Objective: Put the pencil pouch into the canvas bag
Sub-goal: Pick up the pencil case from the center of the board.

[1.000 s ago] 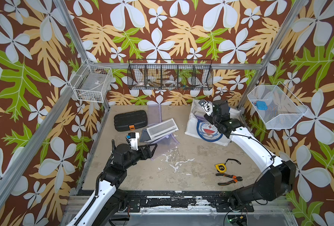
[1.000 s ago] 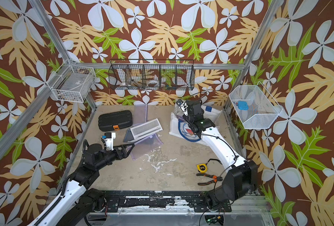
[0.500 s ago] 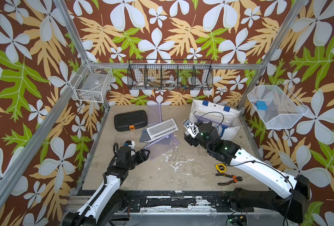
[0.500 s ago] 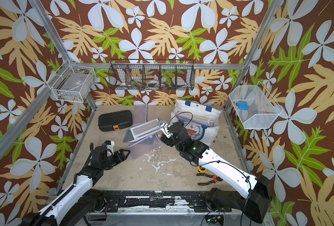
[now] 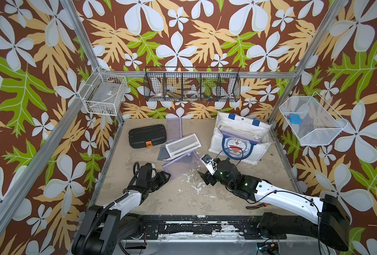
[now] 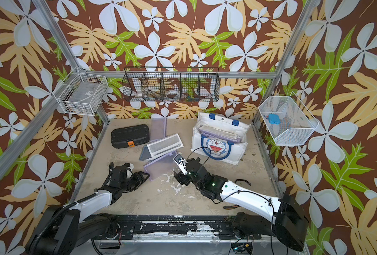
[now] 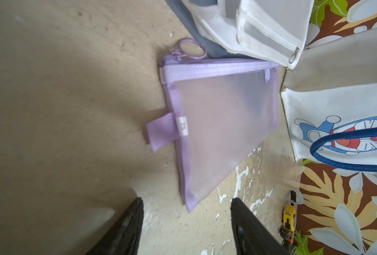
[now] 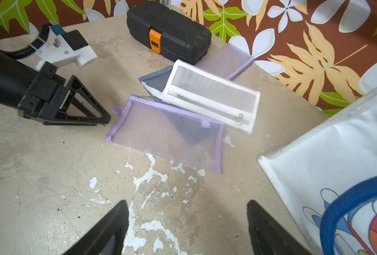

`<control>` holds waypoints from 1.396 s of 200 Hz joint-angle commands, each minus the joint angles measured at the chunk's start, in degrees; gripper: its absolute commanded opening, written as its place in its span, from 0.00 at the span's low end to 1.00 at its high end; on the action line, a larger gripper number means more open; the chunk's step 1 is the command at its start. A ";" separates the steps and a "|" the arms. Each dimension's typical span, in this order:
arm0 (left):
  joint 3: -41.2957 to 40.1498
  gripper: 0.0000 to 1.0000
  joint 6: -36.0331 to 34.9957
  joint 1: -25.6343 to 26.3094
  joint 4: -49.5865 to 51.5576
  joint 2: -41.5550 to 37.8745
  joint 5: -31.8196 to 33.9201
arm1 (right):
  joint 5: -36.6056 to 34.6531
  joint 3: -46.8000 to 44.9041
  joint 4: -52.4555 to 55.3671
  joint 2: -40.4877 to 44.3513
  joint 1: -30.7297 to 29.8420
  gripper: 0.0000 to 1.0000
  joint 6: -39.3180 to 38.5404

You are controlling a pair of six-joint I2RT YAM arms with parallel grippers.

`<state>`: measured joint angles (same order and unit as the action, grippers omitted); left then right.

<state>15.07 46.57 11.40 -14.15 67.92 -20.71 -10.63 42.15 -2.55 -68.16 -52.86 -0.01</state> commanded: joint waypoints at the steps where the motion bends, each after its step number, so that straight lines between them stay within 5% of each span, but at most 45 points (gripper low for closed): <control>1: 0.65 0.64 1.44 1.31 -2.75 3.26 3.06 | -1.30 -1.46 -4.66 1.86 -0.05 0.85 0.67; 88: 5.60 0.37 0.85 6.03 -3.15 16.48 15.04 | -4.34 -6.98 -7.17 3.70 -0.05 0.87 0.30; 132: 4.83 0.00 1.60 6.09 -5.00 19.44 16.02 | -5.68 -8.81 -7.12 5.18 -0.05 0.87 -0.17; 151: 4.82 0.00 1.36 6.09 -5.01 18.96 15.16 | -5.80 -9.15 -6.99 5.47 -0.08 0.86 -0.16; 209: 3.45 0.00 -0.27 6.09 2.56 1.91 10.05 | -2.38 -11.74 -8.44 9.75 -0.05 0.86 -3.16; 241: 7.57 0.00 -3.15 6.09 14.04 -11.88 6.25 | 5.63 -15.33 -14.55 16.14 -0.05 0.89 -8.45; 279: 12.78 0.00 -3.96 6.09 22.43 -21.21 2.60 | 6.81 -12.69 -15.02 15.28 -1.78 0.90 -13.96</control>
<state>25.52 44.18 17.43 0.47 49.80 -14.35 -5.93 27.90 -14.52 -52.21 -53.23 -8.64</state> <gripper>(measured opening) 0.052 0.897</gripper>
